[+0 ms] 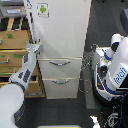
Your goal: Opening the fridge
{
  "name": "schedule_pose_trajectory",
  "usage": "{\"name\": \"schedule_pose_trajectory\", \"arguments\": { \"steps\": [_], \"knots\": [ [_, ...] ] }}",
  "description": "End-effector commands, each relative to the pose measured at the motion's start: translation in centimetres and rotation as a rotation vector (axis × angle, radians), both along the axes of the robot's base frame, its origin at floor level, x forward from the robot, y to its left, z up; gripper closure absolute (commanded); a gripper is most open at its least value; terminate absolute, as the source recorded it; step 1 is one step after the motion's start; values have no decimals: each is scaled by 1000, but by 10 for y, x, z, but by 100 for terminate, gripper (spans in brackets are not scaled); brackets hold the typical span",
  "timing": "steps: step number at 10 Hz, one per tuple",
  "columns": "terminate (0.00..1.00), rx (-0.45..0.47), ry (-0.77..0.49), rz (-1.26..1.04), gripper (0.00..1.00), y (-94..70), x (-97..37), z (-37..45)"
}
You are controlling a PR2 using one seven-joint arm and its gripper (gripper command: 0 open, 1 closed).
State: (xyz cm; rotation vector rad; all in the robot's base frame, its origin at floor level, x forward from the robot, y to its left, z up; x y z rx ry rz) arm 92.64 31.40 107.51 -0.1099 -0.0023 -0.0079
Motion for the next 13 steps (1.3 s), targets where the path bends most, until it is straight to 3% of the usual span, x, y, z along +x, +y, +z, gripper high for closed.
{"name": "schedule_pose_trajectory", "arguments": {
  "steps": [1,9,13],
  "knots": [
    [0,-100,37,-71,100,-21,20,-12],
    [0,-128,52,-74,100,-18,12,-14],
    [0,-98,-31,-332,100,-85,-120,56]
  ]
}}
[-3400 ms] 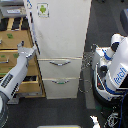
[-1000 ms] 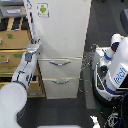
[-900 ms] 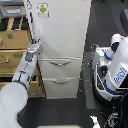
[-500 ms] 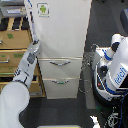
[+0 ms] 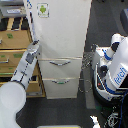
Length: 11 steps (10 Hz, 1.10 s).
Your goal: Opening the fridge
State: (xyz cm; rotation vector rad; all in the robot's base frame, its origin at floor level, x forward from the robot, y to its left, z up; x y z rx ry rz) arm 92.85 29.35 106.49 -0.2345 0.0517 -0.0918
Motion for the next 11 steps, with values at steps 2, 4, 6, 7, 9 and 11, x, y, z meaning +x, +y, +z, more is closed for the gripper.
{"name": "schedule_pose_trajectory", "arguments": {
  "steps": [2,4,6,7,9,11],
  "knots": [
    [0,34,-155,-295,100,-81,-164,107],
    [0,-17,-264,-508,100,-165,-304,203],
    [0,-276,-279,-704,100,-288,-487,288],
    [0,-380,-257,-760,100,-349,-522,301],
    [0,-553,-189,-1034,100,-507,-618,352],
    [0,-692,-133,-1095,0,-490,-636,372]
  ]
}}
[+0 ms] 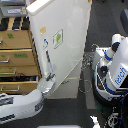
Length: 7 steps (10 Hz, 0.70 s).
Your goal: Opening the fridge
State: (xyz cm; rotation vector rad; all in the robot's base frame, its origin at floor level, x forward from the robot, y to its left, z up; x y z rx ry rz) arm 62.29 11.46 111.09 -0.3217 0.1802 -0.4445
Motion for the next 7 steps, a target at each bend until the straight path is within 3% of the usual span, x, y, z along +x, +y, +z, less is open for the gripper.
{"name": "schedule_pose_trajectory", "arguments": {
  "steps": [1,4,7],
  "knots": [
    [0,-618,-126,-655,0,-292,-323,317],
    [0,-534,-182,-564,0,-194,-300,314],
    [0,-337,-183,-632,0,-59,-310,309]
  ]
}}
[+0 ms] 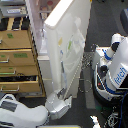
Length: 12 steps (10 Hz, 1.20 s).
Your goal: Opening the fridge
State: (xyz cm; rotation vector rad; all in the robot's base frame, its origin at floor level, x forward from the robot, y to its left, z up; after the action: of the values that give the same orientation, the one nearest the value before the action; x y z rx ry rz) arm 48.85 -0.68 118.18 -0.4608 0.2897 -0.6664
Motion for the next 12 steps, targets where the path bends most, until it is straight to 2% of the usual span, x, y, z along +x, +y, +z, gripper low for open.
{"name": "schedule_pose_trajectory", "arguments": {
  "steps": [1,2,4,7,10,12],
  "knots": [
    [0,-217,-306,-404,0,84,-179,237],
    [0,-112,-367,-316,0,136,-135,208],
    [0,-1,-400,-159,0,209,-57,141],
    [0,63,-377,-12,0,261,11,60],
    [0,88,-359,97,0,306,50,6],
    [0,119,-393,166,0,327,57,-25]
  ]
}}
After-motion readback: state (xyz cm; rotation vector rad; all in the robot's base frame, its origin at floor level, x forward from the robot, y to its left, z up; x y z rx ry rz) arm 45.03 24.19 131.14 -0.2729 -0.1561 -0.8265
